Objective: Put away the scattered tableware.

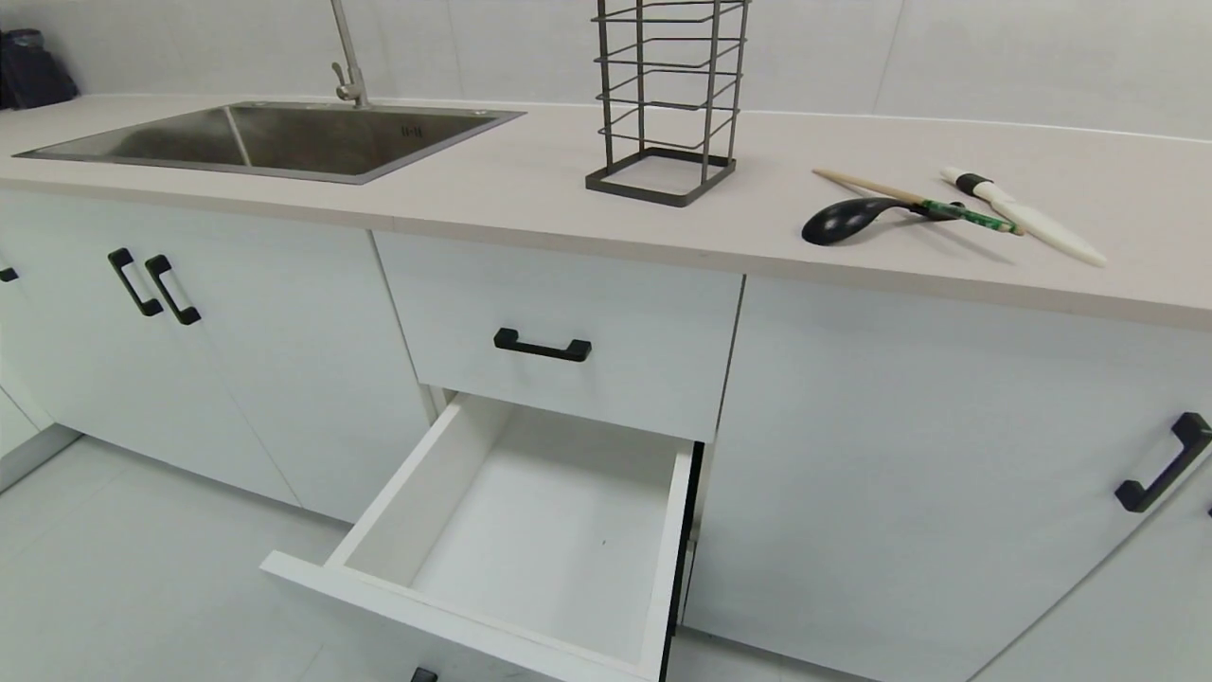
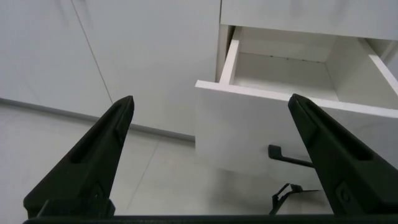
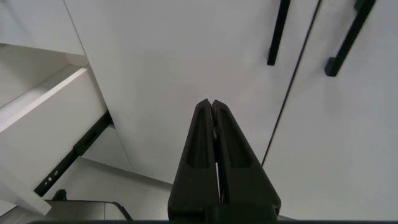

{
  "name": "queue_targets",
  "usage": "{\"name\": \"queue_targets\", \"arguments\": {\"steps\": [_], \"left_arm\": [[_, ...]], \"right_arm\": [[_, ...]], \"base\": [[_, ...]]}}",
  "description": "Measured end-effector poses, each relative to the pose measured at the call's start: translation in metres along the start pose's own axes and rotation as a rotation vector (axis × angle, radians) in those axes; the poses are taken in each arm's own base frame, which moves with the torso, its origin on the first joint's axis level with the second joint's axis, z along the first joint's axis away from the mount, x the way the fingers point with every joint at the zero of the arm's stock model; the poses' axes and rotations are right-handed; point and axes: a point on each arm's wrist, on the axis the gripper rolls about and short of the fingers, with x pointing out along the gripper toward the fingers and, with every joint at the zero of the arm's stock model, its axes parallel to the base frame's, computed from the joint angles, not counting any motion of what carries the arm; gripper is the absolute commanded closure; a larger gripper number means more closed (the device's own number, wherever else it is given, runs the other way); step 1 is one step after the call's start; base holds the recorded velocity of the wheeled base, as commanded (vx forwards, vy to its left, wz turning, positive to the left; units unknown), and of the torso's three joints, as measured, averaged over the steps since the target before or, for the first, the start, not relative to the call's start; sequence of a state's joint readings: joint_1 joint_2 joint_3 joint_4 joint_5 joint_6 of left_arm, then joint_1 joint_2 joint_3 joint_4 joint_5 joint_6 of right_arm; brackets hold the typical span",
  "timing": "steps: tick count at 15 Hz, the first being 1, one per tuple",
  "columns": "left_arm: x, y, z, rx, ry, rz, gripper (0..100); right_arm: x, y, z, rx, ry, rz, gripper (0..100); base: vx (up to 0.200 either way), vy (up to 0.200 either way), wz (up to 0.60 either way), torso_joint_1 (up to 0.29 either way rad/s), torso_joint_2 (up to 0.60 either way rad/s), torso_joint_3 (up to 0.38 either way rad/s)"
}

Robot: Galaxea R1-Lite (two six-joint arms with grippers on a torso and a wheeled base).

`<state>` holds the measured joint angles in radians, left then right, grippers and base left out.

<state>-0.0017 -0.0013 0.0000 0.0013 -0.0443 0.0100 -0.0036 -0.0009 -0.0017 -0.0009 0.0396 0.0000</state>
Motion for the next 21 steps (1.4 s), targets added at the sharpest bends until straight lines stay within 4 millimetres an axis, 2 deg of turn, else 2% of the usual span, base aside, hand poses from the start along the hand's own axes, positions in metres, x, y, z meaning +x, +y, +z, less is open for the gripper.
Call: {"name": "queue_targets", "arguments": {"steps": [6,11,19,21], "left_arm": [[0.0,0.0,0.0,0.0,0.0,0.0,0],[0.0,0.0,0.0,-0.001,0.0,0.0,0],[0.0,0.0,0.0001,-0.001,-0.001,0.0,0],[0.0,0.0,0.0001,-0.001,-0.001,0.0,0]], "right_arm": [[0.0,0.0,0.0,0.0,0.0,0.0,100],[0.0,0.0,-0.0001,0.0,0.001,0.001,100],[0.0,0.0,0.0001,0.0,-0.001,0.0,100],[0.0,0.0,0.0,0.0,0.0,0.001,100]], "base": [[0.0,0.0,0.0,0.0,0.0,0.0],[0.0,0.0,0.0,0.201,-0.11,-0.092],[0.0,0.0,0.0,0.221,-0.55,-0.216],[0.0,0.0,0.0,0.053,-0.48,-0.222]]}}
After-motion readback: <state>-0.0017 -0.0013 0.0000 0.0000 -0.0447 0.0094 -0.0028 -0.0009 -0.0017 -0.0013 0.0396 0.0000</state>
